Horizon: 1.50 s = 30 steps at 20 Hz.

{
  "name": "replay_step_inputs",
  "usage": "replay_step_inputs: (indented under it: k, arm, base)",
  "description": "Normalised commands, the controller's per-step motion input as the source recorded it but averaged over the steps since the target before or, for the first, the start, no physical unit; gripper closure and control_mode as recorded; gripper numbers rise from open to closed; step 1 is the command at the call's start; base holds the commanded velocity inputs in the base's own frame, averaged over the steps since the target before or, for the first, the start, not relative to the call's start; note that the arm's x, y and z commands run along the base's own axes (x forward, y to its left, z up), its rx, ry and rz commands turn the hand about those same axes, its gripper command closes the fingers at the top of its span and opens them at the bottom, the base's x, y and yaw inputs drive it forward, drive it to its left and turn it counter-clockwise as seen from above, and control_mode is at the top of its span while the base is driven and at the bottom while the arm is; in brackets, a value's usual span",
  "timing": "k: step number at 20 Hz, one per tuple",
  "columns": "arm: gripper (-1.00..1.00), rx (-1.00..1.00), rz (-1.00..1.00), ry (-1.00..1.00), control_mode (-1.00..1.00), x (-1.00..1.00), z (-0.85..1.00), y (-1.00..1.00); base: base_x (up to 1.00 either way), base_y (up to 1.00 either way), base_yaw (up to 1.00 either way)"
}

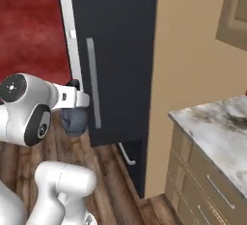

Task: Move the fish and carrot from the second highest shelf to the top shelf to make space. Then, place the pitcher from the counter on the cleared second highest shelf.

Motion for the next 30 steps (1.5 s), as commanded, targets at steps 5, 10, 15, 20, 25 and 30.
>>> replay_step_inputs:
  k: [5, 10, 15, 20, 25, 30]
  arm:
    - [1.00, 0.00, 0.00, 0.00, 1.00, 0.00, 0.00, 0.00]
    - [1.00, 0.00, 0.00, 0.00, 1.00, 0.00, 0.00, 0.00]
    - [1.00, 0.00, 0.00, 0.00, 1.00, 0.00, 0.00, 0.00]
    - [1.00, 0.00, 0.00, 0.00, 1.00, 0.00, 0.00, 0.00]
    - [1.00, 0.00, 0.00, 0.00, 1.00, 0.00, 0.00, 0.00]
    - [1.00, 0.00, 0.00, 0.00, 1.00, 0.00, 0.00, 0.00]
  base:
    - [0.03, 0.93, 0.48]
    - [0.57, 0.97, 0.26]
    - [0.80, 0.64, 0.00]
    - [0.60, 0.31, -0.42]
    - [0.52, 0.29, -0.55]
    - [0.60, 0.45, -0.57]
